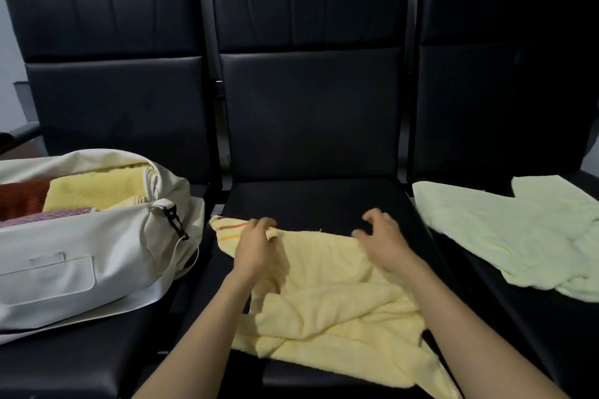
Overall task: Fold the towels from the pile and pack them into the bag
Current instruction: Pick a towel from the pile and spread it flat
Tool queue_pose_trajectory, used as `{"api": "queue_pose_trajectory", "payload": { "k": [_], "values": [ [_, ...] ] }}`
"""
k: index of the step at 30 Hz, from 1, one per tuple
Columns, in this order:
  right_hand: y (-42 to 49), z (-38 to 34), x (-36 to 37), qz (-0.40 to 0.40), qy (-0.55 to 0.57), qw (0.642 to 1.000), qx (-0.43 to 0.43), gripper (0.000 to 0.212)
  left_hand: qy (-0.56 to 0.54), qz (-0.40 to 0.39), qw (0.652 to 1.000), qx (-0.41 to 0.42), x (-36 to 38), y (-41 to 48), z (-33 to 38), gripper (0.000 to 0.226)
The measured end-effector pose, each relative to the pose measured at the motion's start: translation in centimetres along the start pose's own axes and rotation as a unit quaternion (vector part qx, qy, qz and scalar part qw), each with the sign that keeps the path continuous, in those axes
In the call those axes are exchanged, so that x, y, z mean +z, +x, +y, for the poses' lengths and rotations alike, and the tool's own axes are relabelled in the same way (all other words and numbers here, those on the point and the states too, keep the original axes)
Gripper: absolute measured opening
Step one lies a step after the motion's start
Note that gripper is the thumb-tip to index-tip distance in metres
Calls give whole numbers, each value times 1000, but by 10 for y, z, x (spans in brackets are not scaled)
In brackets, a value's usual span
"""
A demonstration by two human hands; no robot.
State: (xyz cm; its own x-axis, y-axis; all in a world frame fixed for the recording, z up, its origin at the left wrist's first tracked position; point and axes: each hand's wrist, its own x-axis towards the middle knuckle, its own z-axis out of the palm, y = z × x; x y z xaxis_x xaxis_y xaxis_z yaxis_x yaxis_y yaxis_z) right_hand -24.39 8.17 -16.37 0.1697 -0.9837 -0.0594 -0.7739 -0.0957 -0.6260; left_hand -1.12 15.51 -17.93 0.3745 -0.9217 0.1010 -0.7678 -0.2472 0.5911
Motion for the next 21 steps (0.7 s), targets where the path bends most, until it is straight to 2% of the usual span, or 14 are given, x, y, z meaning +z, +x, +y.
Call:
{"api": "queue_pose_trajectory", "payload": {
  "k": [1, 2, 3, 5, 6, 7, 9, 11, 13, 14, 17, 18, 19, 21],
  "values": [
    [-1, 0, 9, -56, -22, 998, -1, 52, 46, -4, 999, -25, 1, 1, -2, 44],
    [-2, 1, 16, -95, -61, 994, 3, 54, 97, -30, 994, -46, 2, 0, -5, 48],
    [-3, 3, 21, -99, -88, 991, 3, 43, 135, -47, 988, -54, 5, 0, -9, 45],
    [-3, 4, 24, -26, -74, 997, -23, 12, 125, -25, 991, -41, 9, -1, -14, 23],
    [-2, 5, 24, 23, -47, 997, -57, 7, 85, 12, 996, -26, 9, -1, -16, 12],
    [-1, 5, 23, 69, -15, 993, -92, 8, 37, 49, 998, -7, 9, -2, -15, 5],
    [-1, 3, 15, 137, 74, 975, -157, 16, -51, 120, 991, 42, 7, -2, -8, 10],
    [-3, 2, 0, 151, 144, 958, -195, 25, -97, 154, 977, 109, 0, -2, 1, 13],
    [-6, 6, -18, 77, 178, 956, -219, 30, -110, 107, 976, 151, -5, -5, 3, 16],
    [-8, 9, -26, 3, 174, 958, -227, 32, -113, 47, 982, 147, -8, -6, 3, 17],
    [-16, 18, -35, -258, 45, 951, -166, 32, -74, -174, 979, 82, -8, -12, 4, 30],
    [-18, 20, -33, -297, 7, 946, -126, 33, -54, -204, 976, 61, -4, -13, 4, 37],
    [-20, 21, -29, -299, -13, 950, -92, 38, -30, -201, 978, 52, -1, -13, 4, 39],
    [-21, 19, -22, -241, -23, 968, -61, 49, 41, -146, 986, 75, 4, -7, 1, 21]
  ]
}}
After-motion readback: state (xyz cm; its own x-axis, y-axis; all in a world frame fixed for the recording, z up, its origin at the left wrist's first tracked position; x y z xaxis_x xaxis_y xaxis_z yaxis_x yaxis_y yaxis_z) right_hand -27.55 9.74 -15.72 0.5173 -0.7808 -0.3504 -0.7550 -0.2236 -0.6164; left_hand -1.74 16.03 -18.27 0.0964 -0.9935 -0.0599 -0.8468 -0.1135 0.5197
